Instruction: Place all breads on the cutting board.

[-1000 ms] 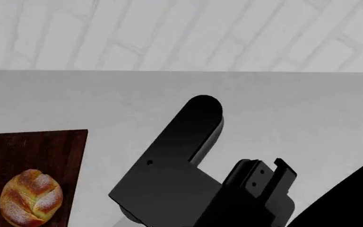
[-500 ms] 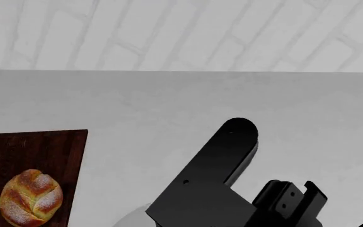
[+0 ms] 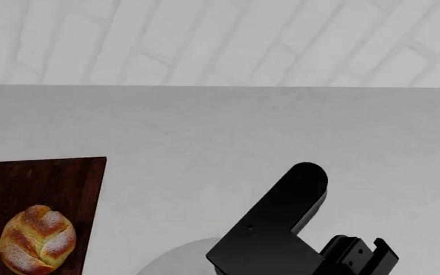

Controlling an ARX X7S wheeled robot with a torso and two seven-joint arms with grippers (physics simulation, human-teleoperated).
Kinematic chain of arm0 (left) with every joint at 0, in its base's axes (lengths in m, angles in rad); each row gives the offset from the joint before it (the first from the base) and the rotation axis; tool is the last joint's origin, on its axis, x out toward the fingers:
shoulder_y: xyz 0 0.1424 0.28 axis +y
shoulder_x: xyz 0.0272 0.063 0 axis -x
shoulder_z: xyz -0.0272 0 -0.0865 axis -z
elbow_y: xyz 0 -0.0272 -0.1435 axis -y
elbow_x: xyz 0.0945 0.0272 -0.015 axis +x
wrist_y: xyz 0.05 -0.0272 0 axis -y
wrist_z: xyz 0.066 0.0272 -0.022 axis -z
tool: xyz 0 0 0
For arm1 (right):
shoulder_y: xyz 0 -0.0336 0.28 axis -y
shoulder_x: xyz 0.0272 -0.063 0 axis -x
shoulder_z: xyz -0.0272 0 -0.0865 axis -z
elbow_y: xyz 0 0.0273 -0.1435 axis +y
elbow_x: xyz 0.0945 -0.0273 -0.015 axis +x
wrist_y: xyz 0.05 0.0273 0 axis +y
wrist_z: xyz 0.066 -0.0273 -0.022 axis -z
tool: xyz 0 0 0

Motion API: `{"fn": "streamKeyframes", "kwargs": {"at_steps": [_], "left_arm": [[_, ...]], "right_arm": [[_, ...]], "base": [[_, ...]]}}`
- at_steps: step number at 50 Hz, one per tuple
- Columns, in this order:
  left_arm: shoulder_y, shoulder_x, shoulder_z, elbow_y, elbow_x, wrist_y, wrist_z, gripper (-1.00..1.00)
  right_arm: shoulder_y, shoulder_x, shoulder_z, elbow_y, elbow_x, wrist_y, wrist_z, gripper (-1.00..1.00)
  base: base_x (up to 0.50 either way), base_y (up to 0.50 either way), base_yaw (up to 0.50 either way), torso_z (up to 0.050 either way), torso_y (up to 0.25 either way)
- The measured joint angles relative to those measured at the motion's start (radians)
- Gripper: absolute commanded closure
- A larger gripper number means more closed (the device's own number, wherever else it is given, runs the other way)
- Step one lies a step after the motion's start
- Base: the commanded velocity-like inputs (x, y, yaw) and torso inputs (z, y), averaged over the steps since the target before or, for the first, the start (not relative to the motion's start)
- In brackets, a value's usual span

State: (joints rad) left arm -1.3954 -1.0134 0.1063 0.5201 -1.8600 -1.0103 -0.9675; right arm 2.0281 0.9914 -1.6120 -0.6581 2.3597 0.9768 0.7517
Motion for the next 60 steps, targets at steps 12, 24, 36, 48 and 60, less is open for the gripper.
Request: {"fn": "streamKeyframes", "kwargs": {"at_steps": [12,24,36,48,60], "left_arm": [[-0.008,-0.007,0.003,0.000,-0.008,0.001,-0.004,-1.00],[-0.010,-0.007,0.009,0.000,-0.007,0.002,-0.004,-1.00],[-0.016,-0.007,0.016,0.001,-0.009,0.003,-0.006,-1.00],[-0.026,-0.003,0.025,0.001,-0.013,0.003,-0.009,-1.00],[-0.035,-0.003,0.033,0.002,-0.018,0.003,-0.012,-1.00]], "right_arm": [[-0.046,0.002,-0.002,-0.006,-0.013,-0.025,-0.018,-1.00],[-0.083,0.010,-0.004,0.003,-0.042,-0.033,-0.039,-1.00],[-0.116,0.017,-0.006,0.005,-0.065,-0.045,-0.052,-1.00],[-0.145,0.037,-0.009,0.007,-0.089,-0.052,-0.061,-1.00],[-0.176,0.063,-0.009,0.011,-0.109,-0.070,-0.074,1.00]], "base": [[0.00,0.00,0.00,0.000,0.000],[0.00,0.00,0.00,0.000,0.000],[0.00,0.00,0.00,0.000,0.000],[0.00,0.00,0.00,0.000,0.000],[0.00,0.00,0.00,0.000,0.000]]}}
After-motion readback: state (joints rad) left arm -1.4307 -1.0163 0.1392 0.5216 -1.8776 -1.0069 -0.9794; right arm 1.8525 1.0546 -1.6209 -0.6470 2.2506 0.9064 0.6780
